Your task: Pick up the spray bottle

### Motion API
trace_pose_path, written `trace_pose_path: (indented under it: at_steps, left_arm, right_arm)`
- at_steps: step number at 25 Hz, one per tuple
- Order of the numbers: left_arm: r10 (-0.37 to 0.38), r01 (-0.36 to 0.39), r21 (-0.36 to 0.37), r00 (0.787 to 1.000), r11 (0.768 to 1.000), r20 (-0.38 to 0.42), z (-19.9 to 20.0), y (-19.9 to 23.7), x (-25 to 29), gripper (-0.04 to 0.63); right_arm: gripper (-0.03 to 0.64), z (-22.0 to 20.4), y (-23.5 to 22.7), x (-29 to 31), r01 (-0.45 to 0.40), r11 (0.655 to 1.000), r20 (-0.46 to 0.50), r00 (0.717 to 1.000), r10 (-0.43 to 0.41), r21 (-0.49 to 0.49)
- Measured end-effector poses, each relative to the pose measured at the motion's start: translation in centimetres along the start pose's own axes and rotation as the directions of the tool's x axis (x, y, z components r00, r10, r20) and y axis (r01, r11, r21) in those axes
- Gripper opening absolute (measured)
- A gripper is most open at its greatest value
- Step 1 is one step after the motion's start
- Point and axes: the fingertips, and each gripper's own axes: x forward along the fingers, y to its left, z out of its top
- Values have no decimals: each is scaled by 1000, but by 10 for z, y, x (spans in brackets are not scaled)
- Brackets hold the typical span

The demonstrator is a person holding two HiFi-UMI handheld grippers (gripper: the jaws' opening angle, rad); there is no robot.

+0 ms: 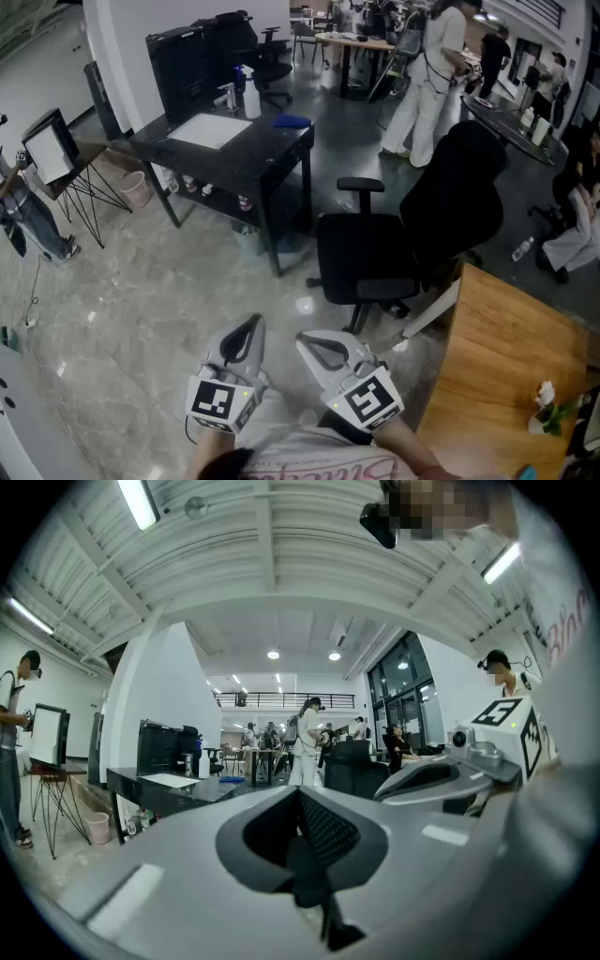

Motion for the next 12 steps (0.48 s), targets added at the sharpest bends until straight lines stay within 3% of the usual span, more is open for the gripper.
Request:
trace_pose_path:
  at_steps: [9, 12]
  left_arm:
    - [-36, 38, -22, 995, 999, 91, 10, 5, 3, 0]
    - [-31, 32, -19, 999, 999, 31, 3, 18, 3, 0]
  right_arm:
    - [3, -6, -6, 13, -1, 1000, -35, 999, 1, 6]
    - [3, -8, -8, 26, -8, 1000, -49, 999, 8, 5]
